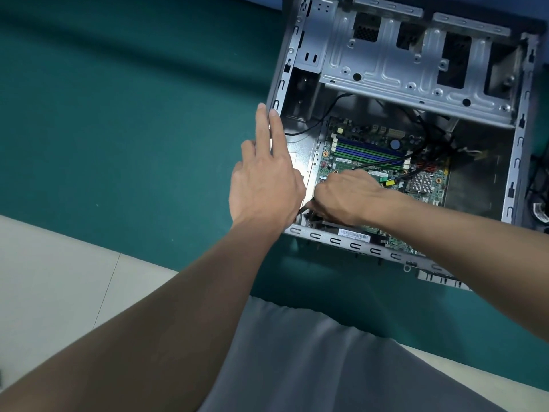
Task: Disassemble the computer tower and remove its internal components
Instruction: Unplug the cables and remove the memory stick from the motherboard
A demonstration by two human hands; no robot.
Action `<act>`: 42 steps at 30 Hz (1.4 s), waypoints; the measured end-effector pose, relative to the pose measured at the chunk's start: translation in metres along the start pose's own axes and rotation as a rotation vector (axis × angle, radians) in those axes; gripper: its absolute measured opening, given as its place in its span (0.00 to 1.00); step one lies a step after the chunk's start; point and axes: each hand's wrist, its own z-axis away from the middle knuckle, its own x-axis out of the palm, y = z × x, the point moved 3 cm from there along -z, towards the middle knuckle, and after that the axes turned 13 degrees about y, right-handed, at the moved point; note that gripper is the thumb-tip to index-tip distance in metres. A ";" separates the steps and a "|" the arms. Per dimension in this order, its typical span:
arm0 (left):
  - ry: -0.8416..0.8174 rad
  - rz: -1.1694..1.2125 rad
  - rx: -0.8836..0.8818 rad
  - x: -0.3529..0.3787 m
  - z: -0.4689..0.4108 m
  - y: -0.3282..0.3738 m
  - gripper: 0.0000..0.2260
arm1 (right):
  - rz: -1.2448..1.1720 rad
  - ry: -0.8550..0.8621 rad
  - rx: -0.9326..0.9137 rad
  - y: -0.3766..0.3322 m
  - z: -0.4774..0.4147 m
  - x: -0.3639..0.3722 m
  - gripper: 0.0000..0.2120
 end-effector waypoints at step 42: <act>-0.008 0.012 -0.001 0.000 0.000 0.000 0.35 | -0.123 -0.054 0.083 0.003 -0.003 0.007 0.11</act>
